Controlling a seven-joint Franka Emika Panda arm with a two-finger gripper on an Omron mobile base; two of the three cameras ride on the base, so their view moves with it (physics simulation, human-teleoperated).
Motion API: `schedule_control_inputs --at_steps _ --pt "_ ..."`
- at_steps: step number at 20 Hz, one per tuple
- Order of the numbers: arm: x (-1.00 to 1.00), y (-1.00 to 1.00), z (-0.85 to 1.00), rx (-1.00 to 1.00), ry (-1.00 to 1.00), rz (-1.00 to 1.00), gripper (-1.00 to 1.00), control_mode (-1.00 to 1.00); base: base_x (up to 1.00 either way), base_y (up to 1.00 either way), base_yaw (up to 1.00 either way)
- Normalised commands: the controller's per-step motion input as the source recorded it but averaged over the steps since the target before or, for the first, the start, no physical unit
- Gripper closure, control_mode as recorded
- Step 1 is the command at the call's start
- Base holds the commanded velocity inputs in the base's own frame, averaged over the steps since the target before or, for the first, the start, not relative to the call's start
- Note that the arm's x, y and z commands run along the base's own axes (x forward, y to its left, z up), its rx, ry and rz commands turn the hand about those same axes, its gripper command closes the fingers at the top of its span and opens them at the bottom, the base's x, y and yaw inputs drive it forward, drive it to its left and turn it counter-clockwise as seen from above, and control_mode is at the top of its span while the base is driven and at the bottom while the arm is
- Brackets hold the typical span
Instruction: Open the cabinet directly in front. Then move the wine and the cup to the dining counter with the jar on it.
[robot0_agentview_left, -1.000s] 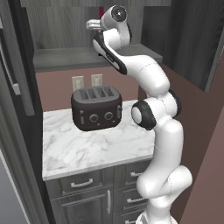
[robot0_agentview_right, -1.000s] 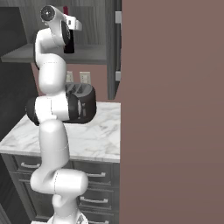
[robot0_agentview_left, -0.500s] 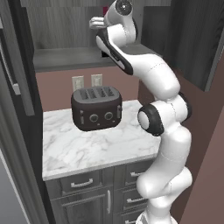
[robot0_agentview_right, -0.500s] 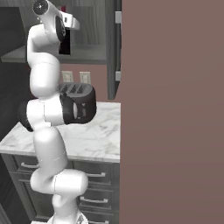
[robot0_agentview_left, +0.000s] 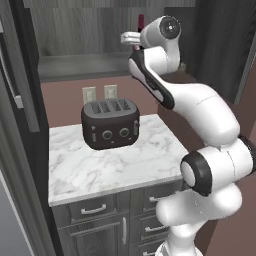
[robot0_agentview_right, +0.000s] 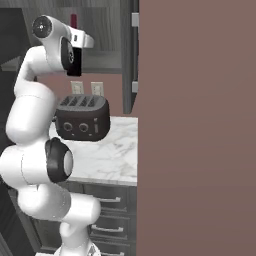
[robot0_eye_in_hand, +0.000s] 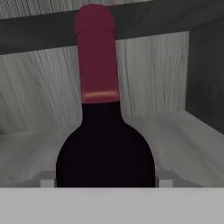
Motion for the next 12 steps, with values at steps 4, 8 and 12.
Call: schedule_control_inputs --at_steps 4,8,12 --pt "-1.0 -0.56 -0.36 0.09 -0.24 0.0 1.0 -1.0 0.0 0.0 0.0" --pt "-1.0 -0.49 -0.08 0.1 -0.2 0.0 1.0 -1.0 0.0 0.0 0.0" --pt "-1.0 -0.23 -0.08 0.01 -0.15 0.02 1.0 -1.0 0.0 0.0 0.0"
